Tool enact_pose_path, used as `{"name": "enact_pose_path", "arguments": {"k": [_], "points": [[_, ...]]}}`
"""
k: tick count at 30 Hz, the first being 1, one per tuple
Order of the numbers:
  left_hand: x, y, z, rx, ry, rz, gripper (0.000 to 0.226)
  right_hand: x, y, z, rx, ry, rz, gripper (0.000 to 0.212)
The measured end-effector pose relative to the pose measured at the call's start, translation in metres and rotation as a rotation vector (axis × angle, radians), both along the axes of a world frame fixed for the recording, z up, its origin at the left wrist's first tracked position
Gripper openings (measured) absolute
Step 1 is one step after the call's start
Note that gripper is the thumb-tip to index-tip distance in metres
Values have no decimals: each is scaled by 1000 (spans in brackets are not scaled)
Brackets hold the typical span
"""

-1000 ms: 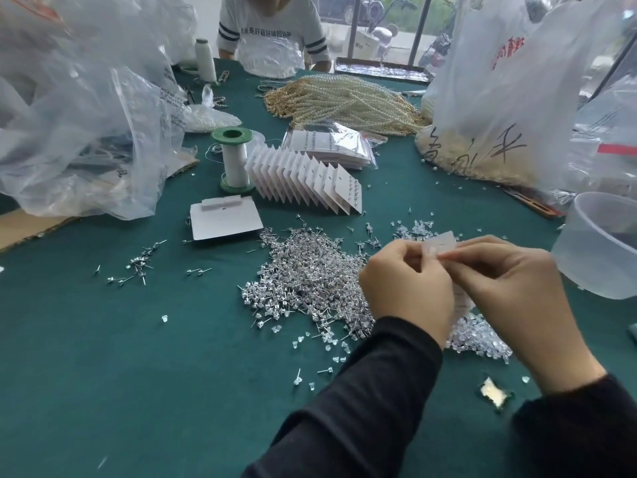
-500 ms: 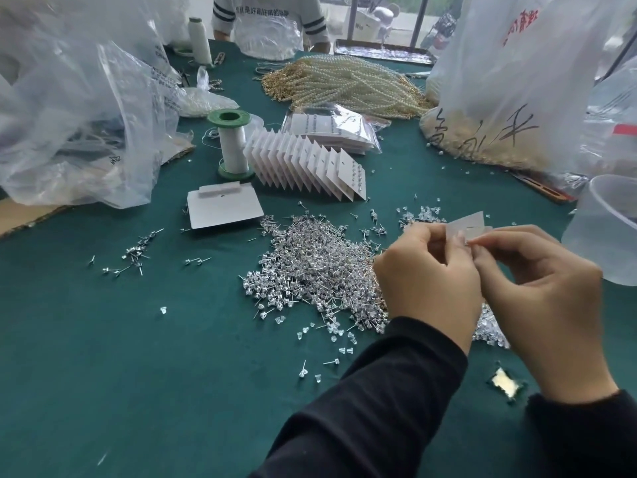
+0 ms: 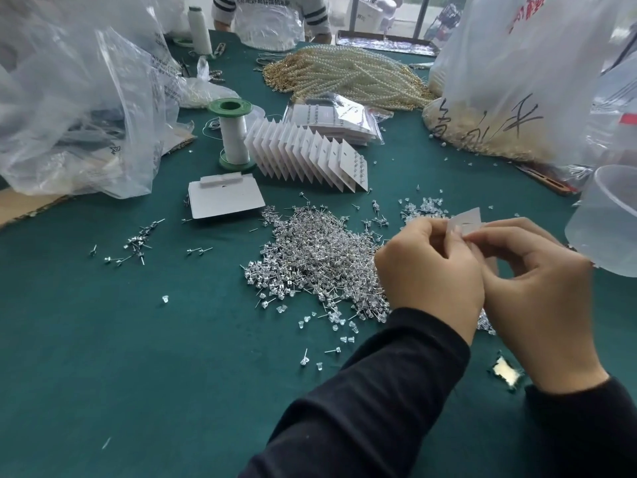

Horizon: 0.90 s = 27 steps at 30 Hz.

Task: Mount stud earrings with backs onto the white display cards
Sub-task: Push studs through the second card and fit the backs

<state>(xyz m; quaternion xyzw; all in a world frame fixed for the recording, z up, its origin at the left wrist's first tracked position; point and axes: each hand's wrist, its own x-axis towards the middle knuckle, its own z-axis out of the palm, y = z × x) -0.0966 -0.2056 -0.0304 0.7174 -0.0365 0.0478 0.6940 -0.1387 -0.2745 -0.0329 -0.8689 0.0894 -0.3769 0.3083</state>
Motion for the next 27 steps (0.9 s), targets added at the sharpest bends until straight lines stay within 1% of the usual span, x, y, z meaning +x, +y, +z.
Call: {"name": "enact_pose_path", "arguments": {"k": [3, 5, 6, 8, 9, 10, 12, 14, 16, 17, 19, 20, 22, 24, 27], "points": [[-1, 1, 2, -10, -10, -37, 7, 1, 0, -3, -20, -38, -14, 7], [-3, 4, 9, -23, -49, -86, 9, 1, -2, -3, -26, -104, -28, 6], [-4, 7, 14, -47, -64, -147, 12, 1, -4, -3, -37, -156, -44, 4], [1, 18, 27, -83, -67, -337, 24, 1, -8, -2, -59, -275, -89, 4], [9, 26, 33, -59, -85, -416, 29, 1, -11, -2, -48, -328, -101, 4], [20, 36, 38, 18, -132, -453, 31, 2, -14, -1, -16, -371, -103, 5], [48, 64, 47, 299, -273, -438, 29, 2, -17, 1, 101, -436, -77, 12], [75, 96, 53, 653, -347, -432, 28, 1, -19, 4, 278, -473, -38, 18], [91, 119, 49, 940, -288, -495, 35, -1, -18, 9, 502, -471, 5, 15], [95, 127, 45, 1029, -240, -537, 43, -2, -18, 11, 648, -454, 47, 13], [96, 133, 32, 1096, -164, -614, 60, -1, -19, 15, 947, -364, 158, 15], [95, 133, 24, 1102, -155, -636, 66, 0, -22, 17, 1050, -303, 210, 16], [93, 132, 12, 1117, -175, -651, 70, 3, -31, 19, 1169, -184, 292, 16], [94, 133, 4, 1128, -208, -642, 63, 6, -39, 19, 1245, -89, 353, 14], [96, 132, 2, 1106, -293, -627, 40, 10, -45, 14, 1334, -9, 439, 23]]}}
